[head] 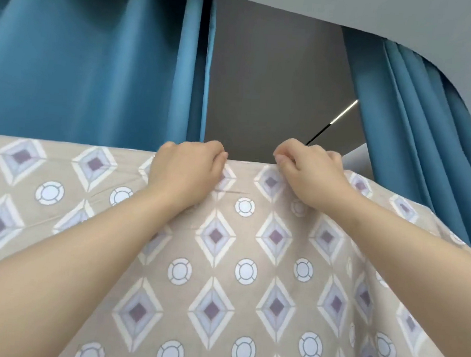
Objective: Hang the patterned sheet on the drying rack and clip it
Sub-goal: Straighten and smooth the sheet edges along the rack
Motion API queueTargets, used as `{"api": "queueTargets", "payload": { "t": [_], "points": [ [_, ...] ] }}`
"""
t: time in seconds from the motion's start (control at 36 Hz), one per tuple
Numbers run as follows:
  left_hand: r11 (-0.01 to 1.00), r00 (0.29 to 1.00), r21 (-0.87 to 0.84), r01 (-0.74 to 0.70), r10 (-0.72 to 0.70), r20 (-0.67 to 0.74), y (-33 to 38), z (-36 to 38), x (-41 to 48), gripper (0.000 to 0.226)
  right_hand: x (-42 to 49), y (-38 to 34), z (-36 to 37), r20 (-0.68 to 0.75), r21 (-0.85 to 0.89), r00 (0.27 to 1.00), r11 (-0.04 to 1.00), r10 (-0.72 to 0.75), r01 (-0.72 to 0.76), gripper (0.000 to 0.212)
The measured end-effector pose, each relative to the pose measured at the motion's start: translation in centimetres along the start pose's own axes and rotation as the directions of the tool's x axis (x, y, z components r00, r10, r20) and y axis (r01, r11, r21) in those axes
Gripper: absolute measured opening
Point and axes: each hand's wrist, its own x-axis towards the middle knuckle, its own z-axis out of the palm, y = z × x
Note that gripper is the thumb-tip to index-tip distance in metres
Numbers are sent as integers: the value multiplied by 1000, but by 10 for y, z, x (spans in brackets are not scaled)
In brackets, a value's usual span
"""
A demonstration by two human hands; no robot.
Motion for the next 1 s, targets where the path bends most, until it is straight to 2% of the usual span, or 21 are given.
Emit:
{"api": "queueTargets", "payload": {
  "t": [0.08, 0.17, 0.22, 0.31, 0.36, 0.44, 0.56, 0.64, 0.72, 0.78, 0.86, 1.0],
  "points": [
    [1000, 1000, 14, 4, -3, -26, -26, -11, -8, 34, 5, -36, 16, 116, 43, 993, 999, 28, -34, 31],
    [998, 997, 1, 62, -62, -46, -54, -21, -12, 36, 5, -57, 30, 31, -14, 998, 999, 49, -48, 35],
    [996, 996, -10, 88, -87, 30, -70, -26, -11, 35, 4, -61, 36, 11, -10, 997, 997, 74, -74, 36],
    [984, 980, -135, 114, -89, 177, -86, -29, -5, 24, 4, -62, 35, 51, 90, 992, 989, 116, -121, 33],
    [964, 972, -219, 148, -100, 215, -90, -31, -3, 18, 6, -62, 34, 41, 159, 988, 975, 149, -154, 33],
    [943, 983, -301, 144, -101, 154, -87, -29, -2, 17, 6, -60, 36, 16, 216, 985, 961, 171, -171, 37],
    [973, 998, -228, 36, -47, -39, -77, -20, -10, 22, 5, -55, 39, -62, 216, 982, 963, 177, -160, 35],
    [981, 945, -120, -151, 108, -309, -77, -7, -19, 33, 3, -54, 42, -137, 190, 975, 970, 176, -149, 39],
    [980, 903, -97, -175, 121, -412, -77, 4, -24, 30, 0, -53, 45, -199, 143, 970, 983, 143, -116, 35],
    [979, 898, -85, -187, 135, -418, -74, 5, -23, 28, 0, -51, 45, -213, 130, 968, 986, 130, -104, 31],
    [978, 913, -50, -200, 168, -373, -68, 3, -18, 32, 0, -46, 42, -207, 97, 971, 990, 119, -101, 35],
    [982, 974, -106, -154, 132, -186, -52, -8, -9, 29, -1, -35, 34, -170, 53, 979, 993, 113, -106, 27]
  ]
}}
